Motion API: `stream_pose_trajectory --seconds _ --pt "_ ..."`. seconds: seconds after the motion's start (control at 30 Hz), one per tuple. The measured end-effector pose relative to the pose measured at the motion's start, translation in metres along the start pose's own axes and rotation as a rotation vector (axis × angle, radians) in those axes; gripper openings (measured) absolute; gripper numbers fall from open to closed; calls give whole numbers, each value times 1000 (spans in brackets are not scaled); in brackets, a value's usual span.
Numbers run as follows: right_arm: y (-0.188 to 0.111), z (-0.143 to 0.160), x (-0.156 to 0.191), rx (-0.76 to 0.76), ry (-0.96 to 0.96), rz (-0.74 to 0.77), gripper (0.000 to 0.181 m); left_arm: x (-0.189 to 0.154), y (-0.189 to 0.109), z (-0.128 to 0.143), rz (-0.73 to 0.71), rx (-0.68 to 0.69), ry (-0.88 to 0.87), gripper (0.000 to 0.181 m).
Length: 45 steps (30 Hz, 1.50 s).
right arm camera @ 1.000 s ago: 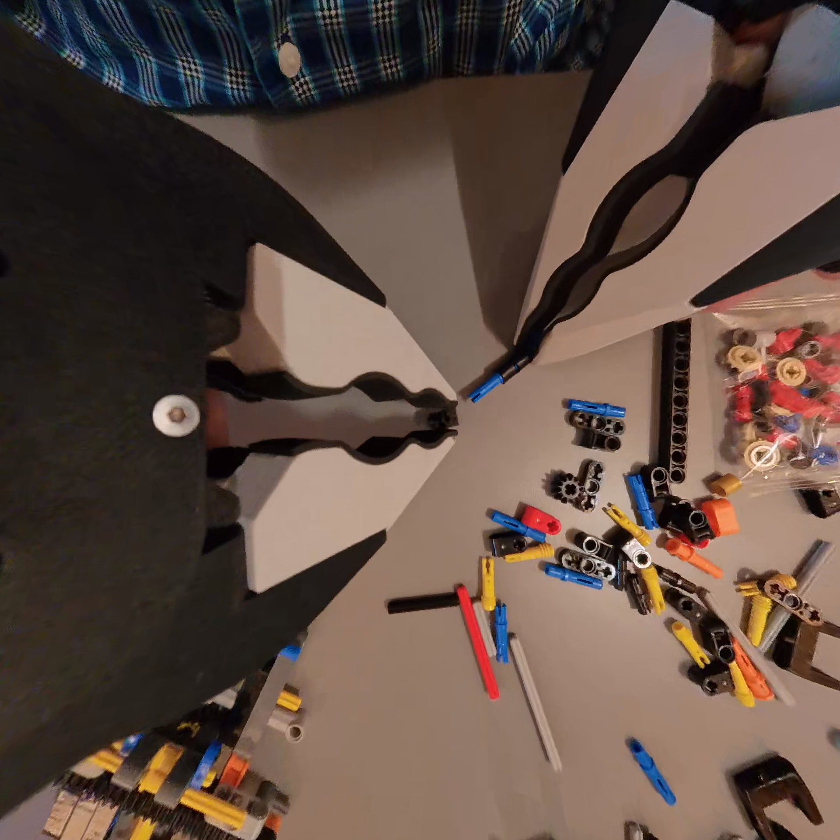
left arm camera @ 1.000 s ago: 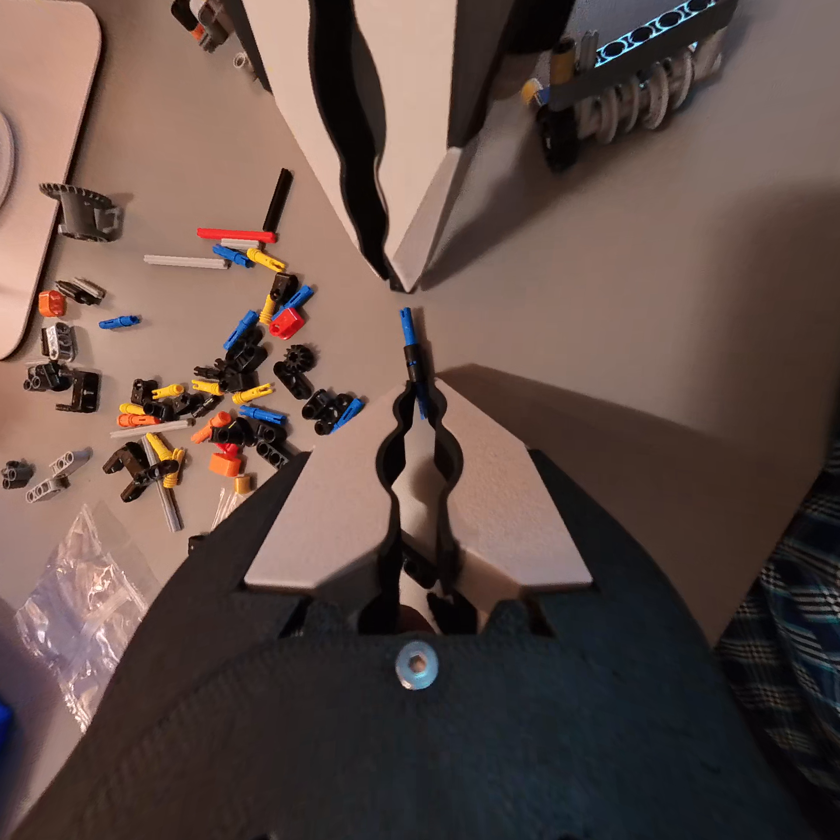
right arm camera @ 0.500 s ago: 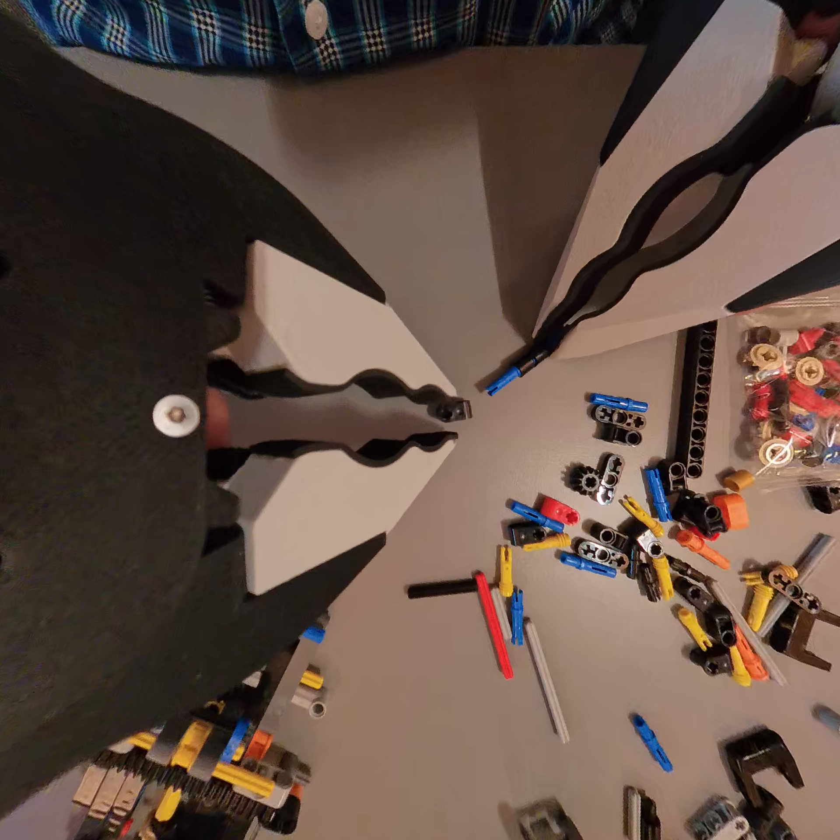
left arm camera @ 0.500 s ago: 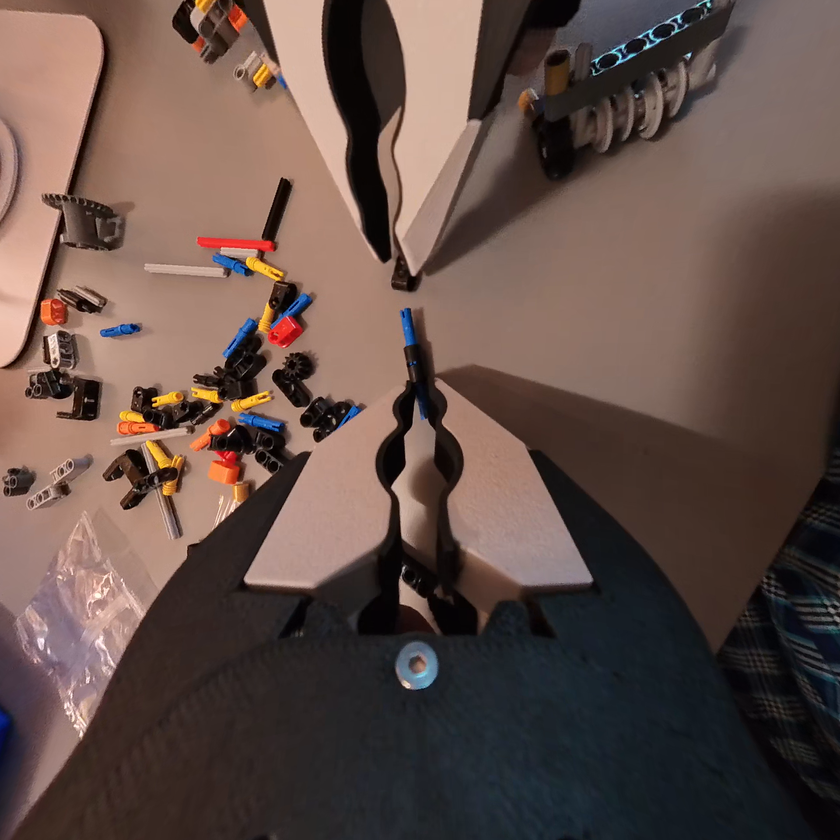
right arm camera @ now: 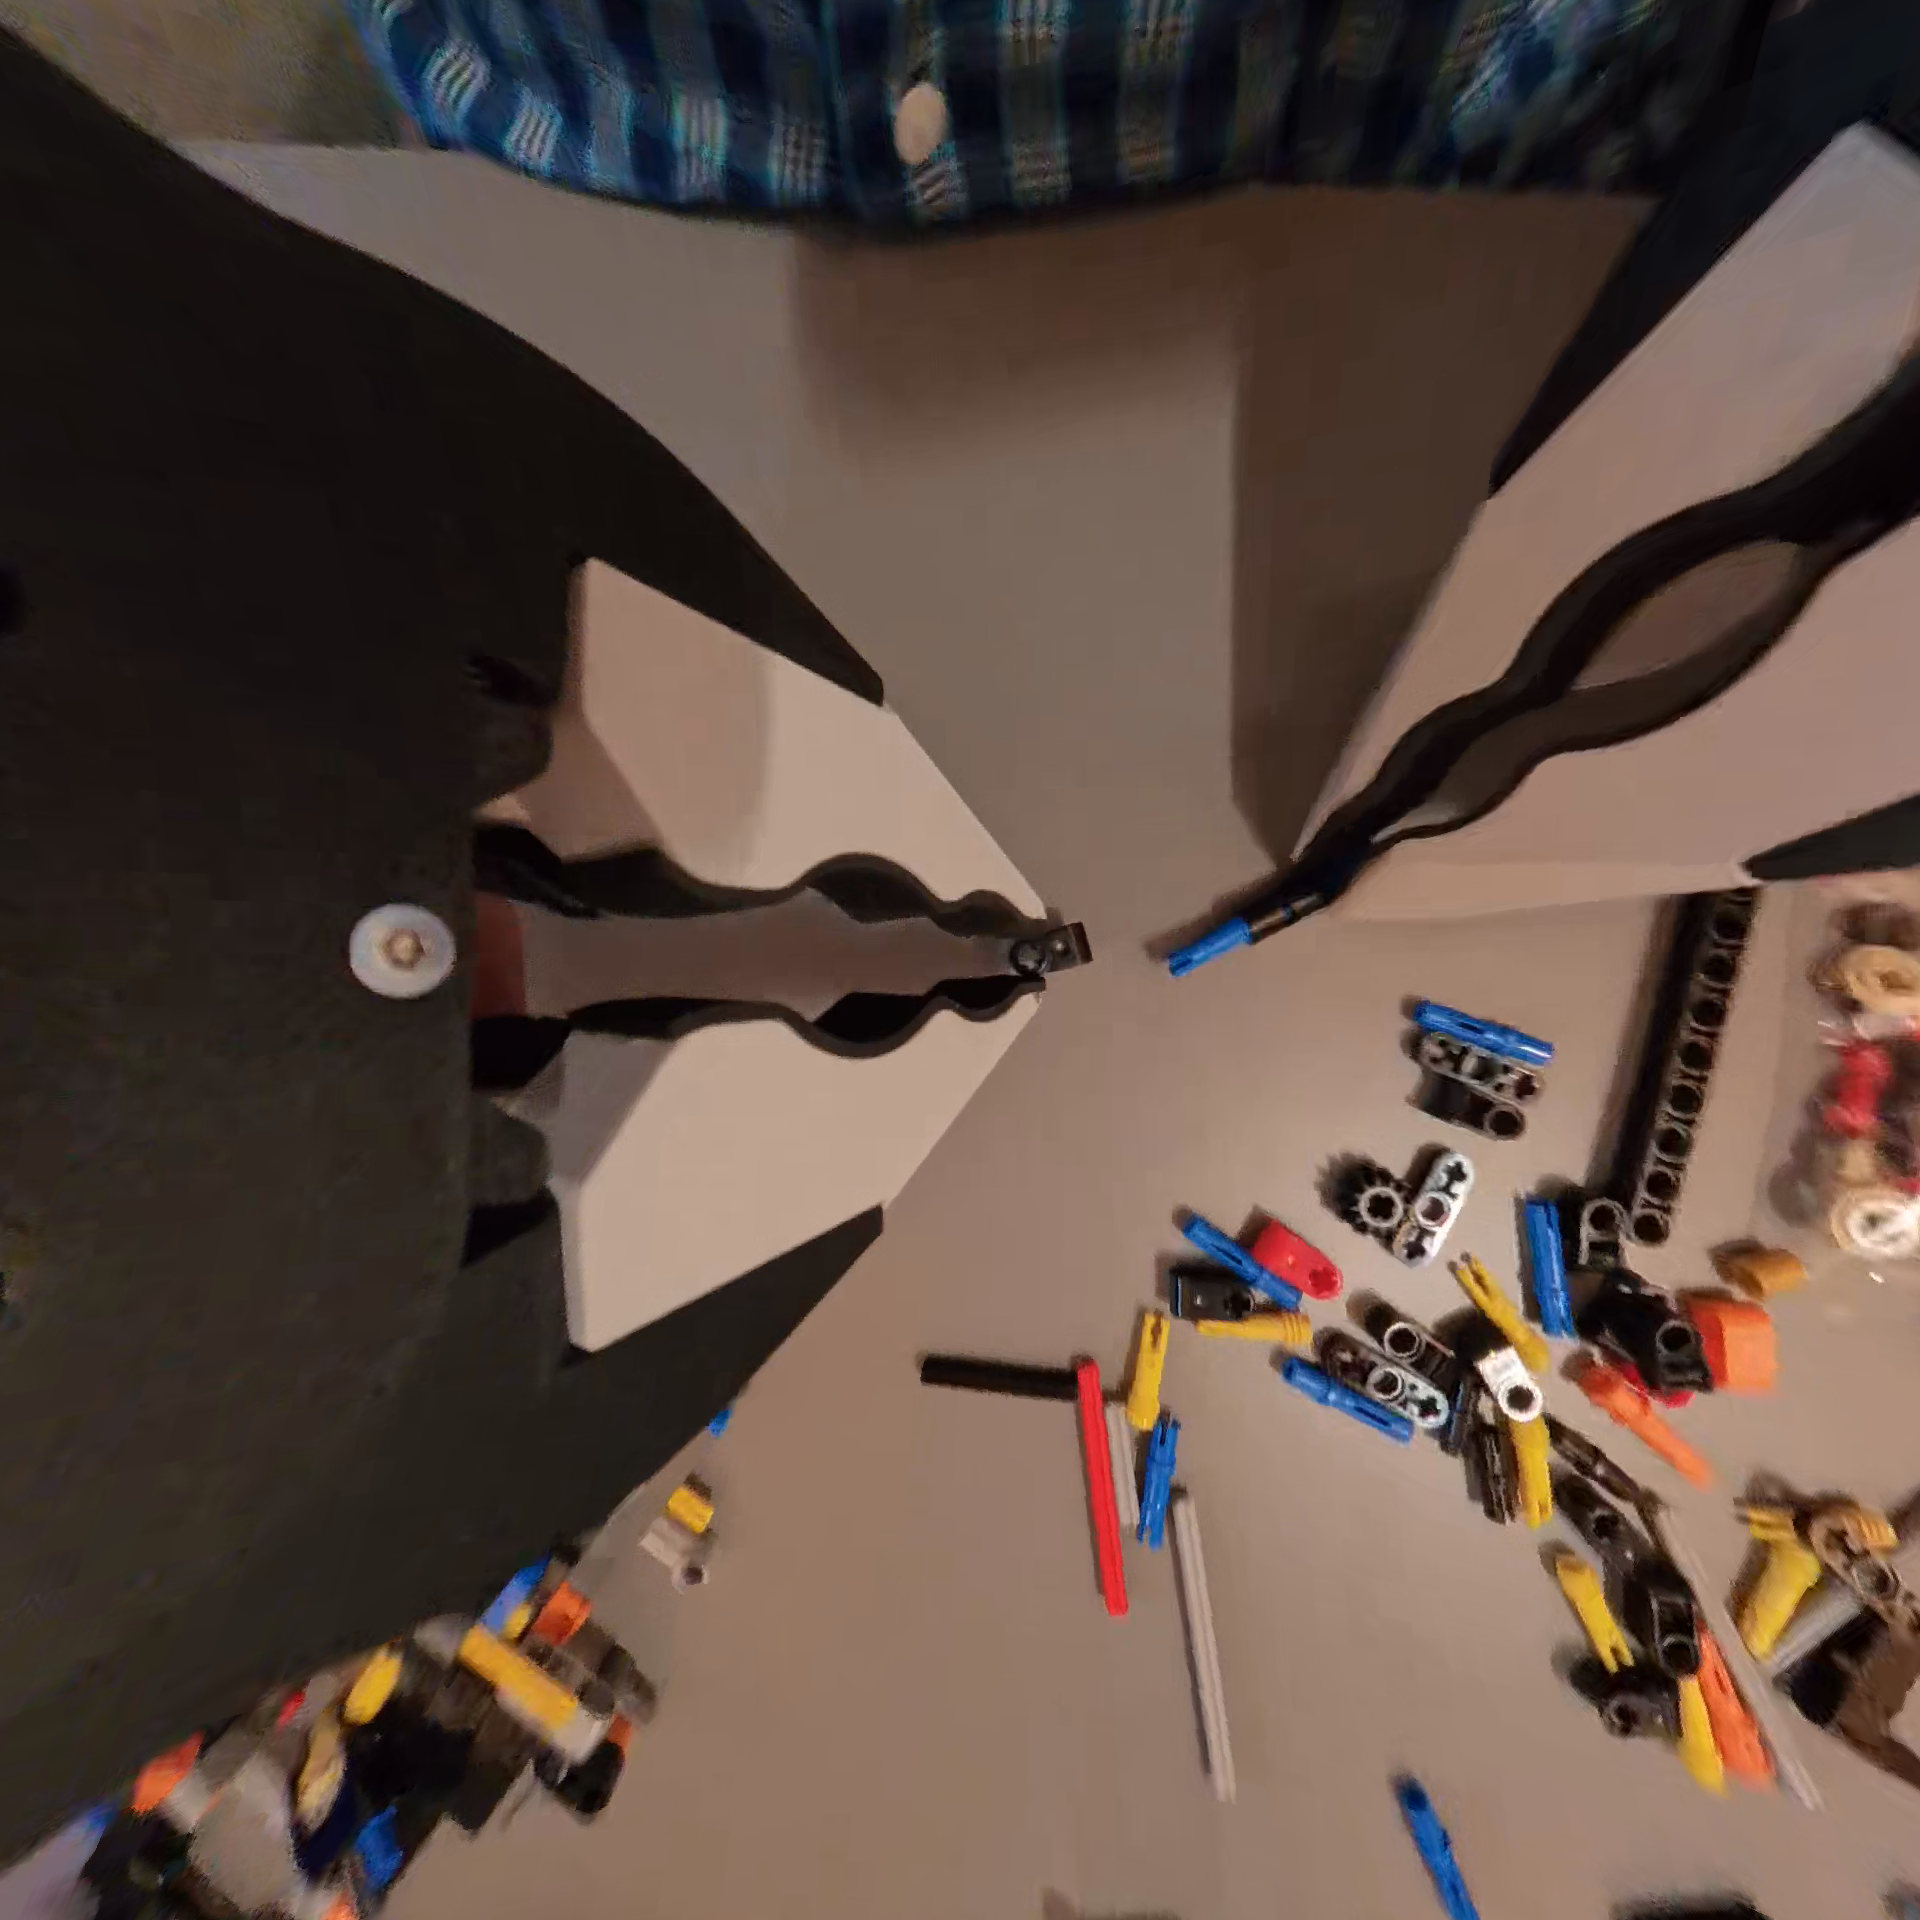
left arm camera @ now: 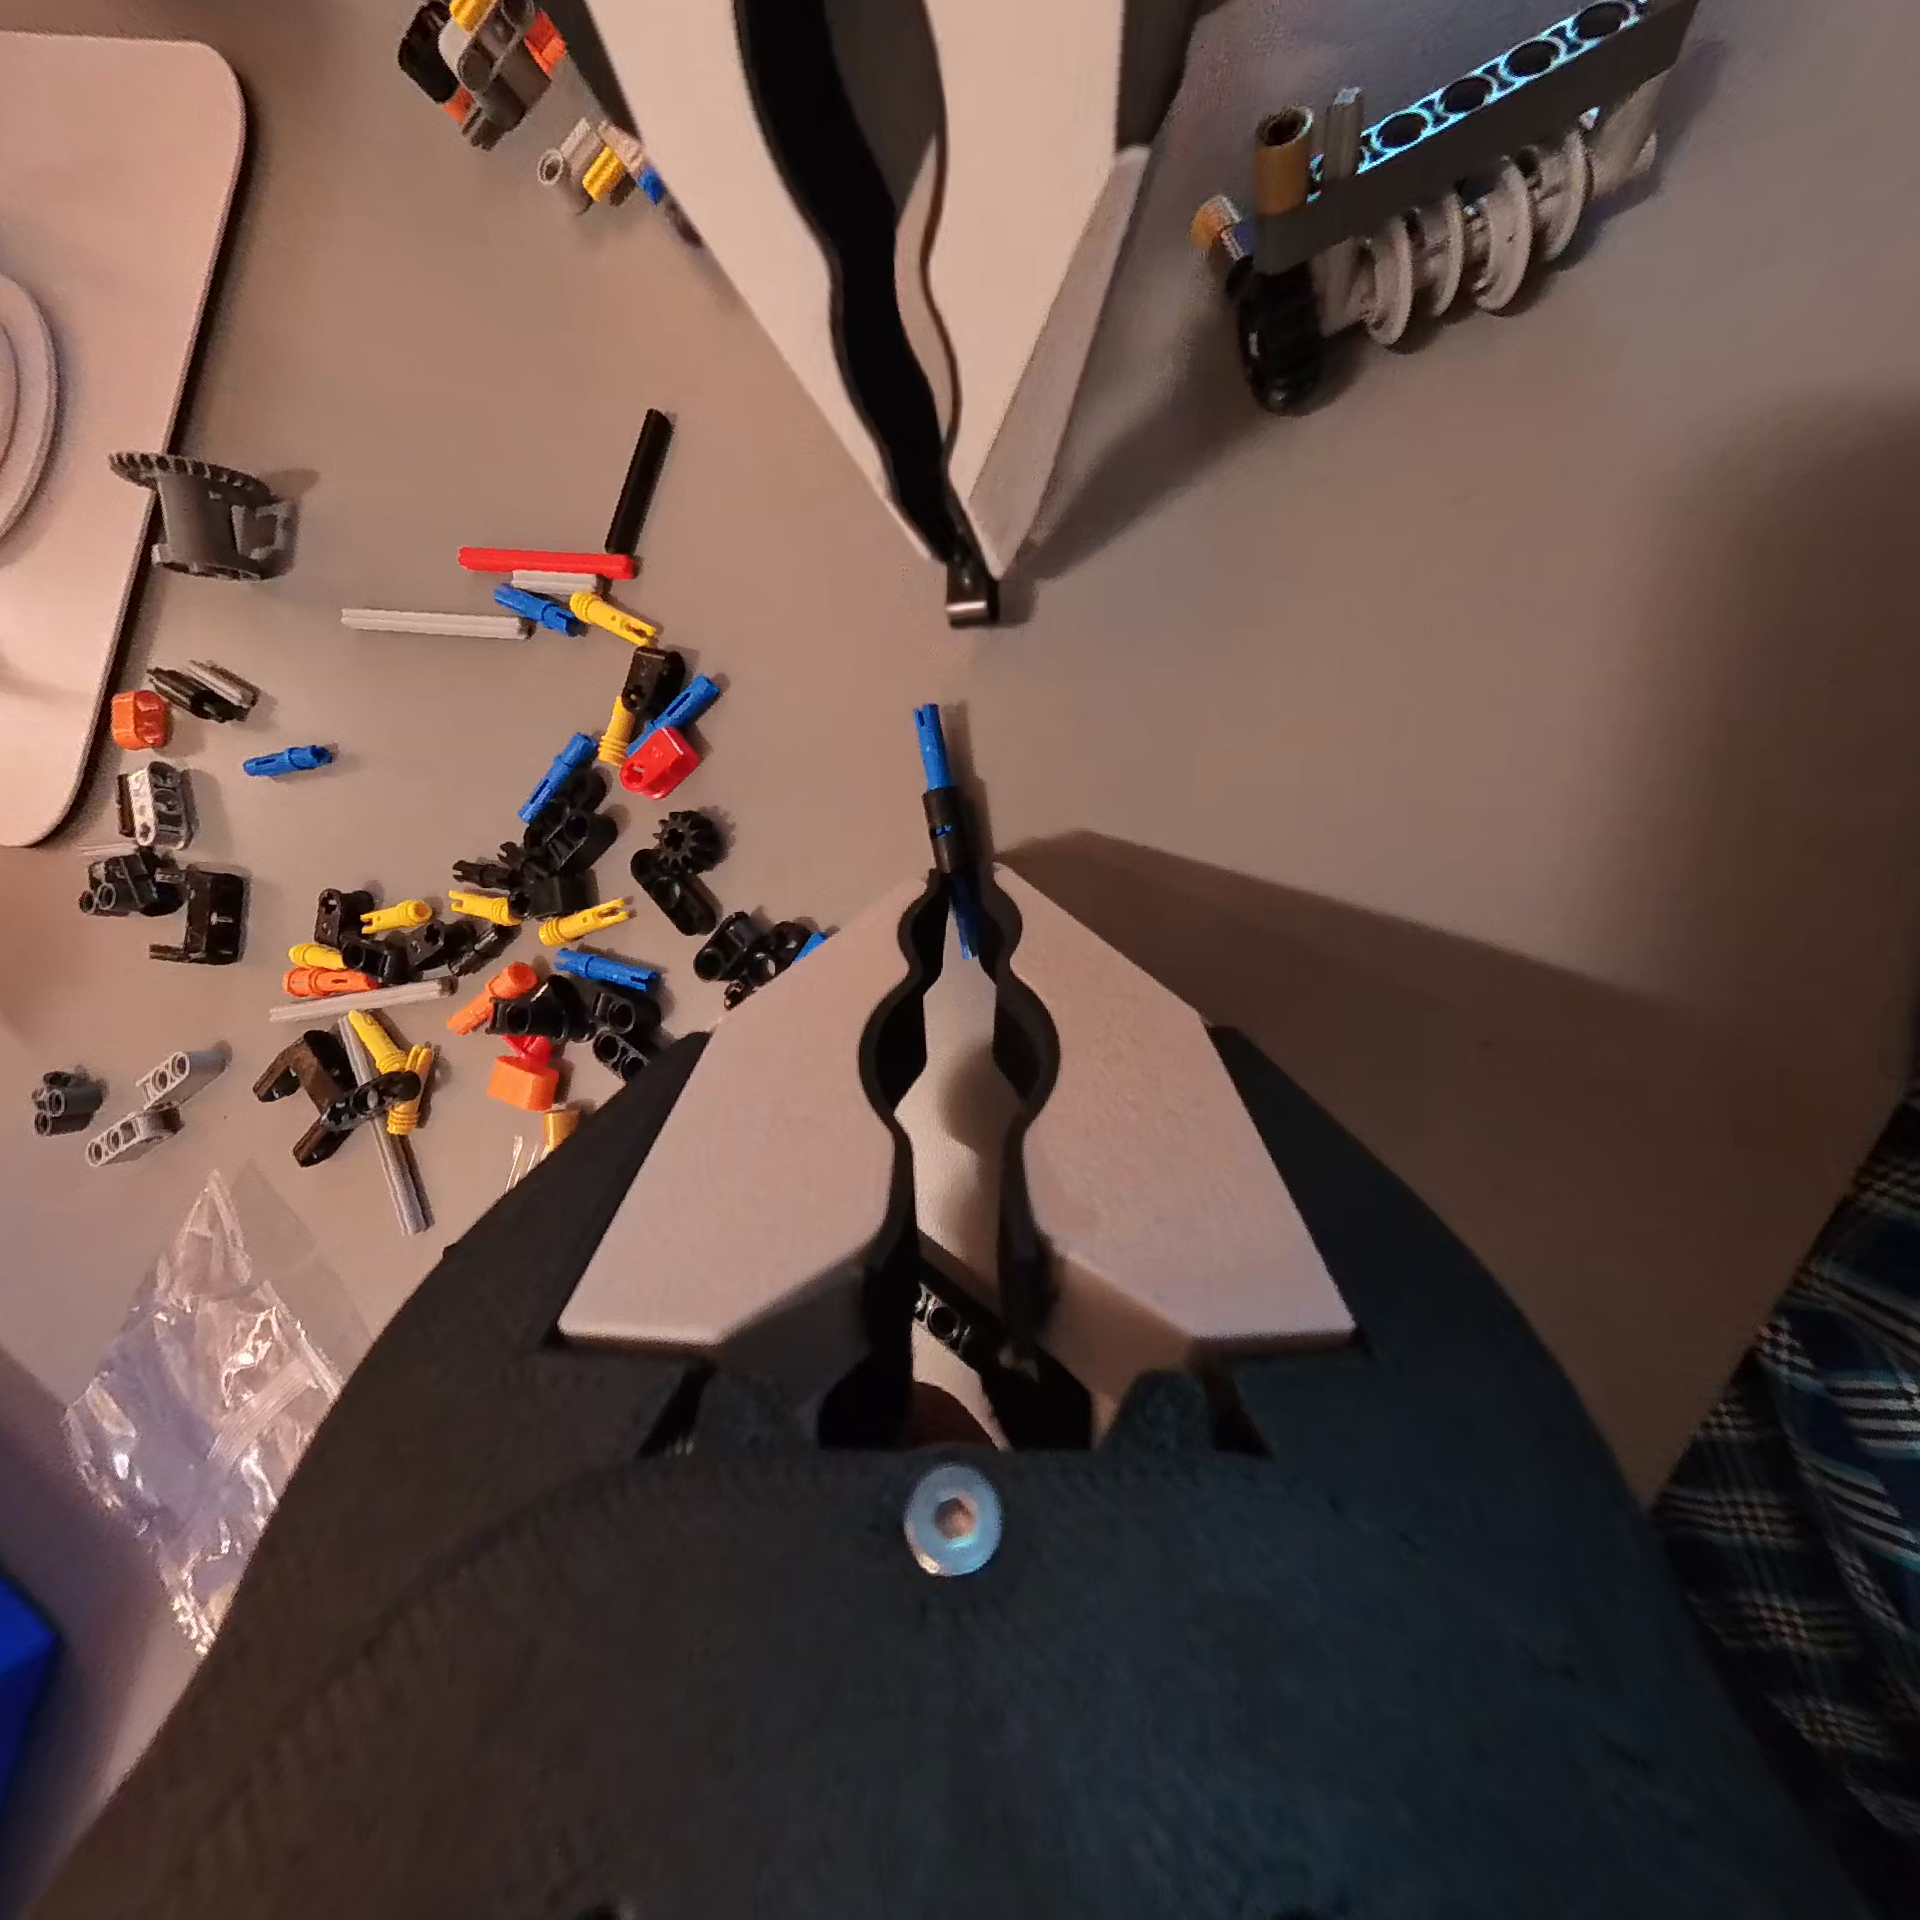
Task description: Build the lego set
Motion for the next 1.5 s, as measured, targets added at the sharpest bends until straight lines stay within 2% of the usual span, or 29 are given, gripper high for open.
stream_pose_trajectory --seconds 0.1,0.2,0.33,0.37,0.4,0.47,0.57,0.63,0.73,0.87,1.13,1.3,1.33,1.43,1.5 --pt "0 -3 0 98 -94 -49 4 0 0 -1 2 1 4 2" --pt "4 -7 1 128 -252 -106 4 0 0 -1 6 1 9 2" --pt "11 -12 -7 150 -392 -83 9 0 1 -1 21 -3 21 2" --pt "11 -13 -6 155 -380 -87 21 0 1 -1 25 -3 27 2" --pt "9 -13 -5 148 -377 -87 24 1 1 -1 29 -3 29 2" --pt "3 -13 -8 136 -336 -39 23 1 1 -1 38 -4 30 2" --pt "-6 -10 -11 134 -164 62 21 3 1 -1 50 -5 31 2" --pt "-8 -11 -1 90 -34 63 22 4 2 -1 60 -4 32 2" --pt "-5 -14 9 23 118 102 21 7 1 1 63 7 38 2" --pt "5 -8 8 32 198 216 28 11 -1 4 63 12 38 2" --pt "15 -6 10 24 269 274 12 12 -4 7 73 -5 56 2" --pt "19 -8 5 30 211 266 6 11 -6 10 80 -12 63 2" --pt "20 -9 5 39 187 253 6 11 -7 10 79 -12 64 2" --pt "17 -13 4 59 181 257 23 12 -9 12 77 -13 62 2" --pt "14 -16 9 37 172 241 18 13 -9 13 76 -18 56 2"
Point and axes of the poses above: each gripper's, where its closed fingertips meet, y out along the fingers, z out of its underside, x = y × z across the jaws, the point moved 6 cm from there along -y, back along the fingers, and after that the axes turned 14 degrees about -x, right-handed, at the moved point
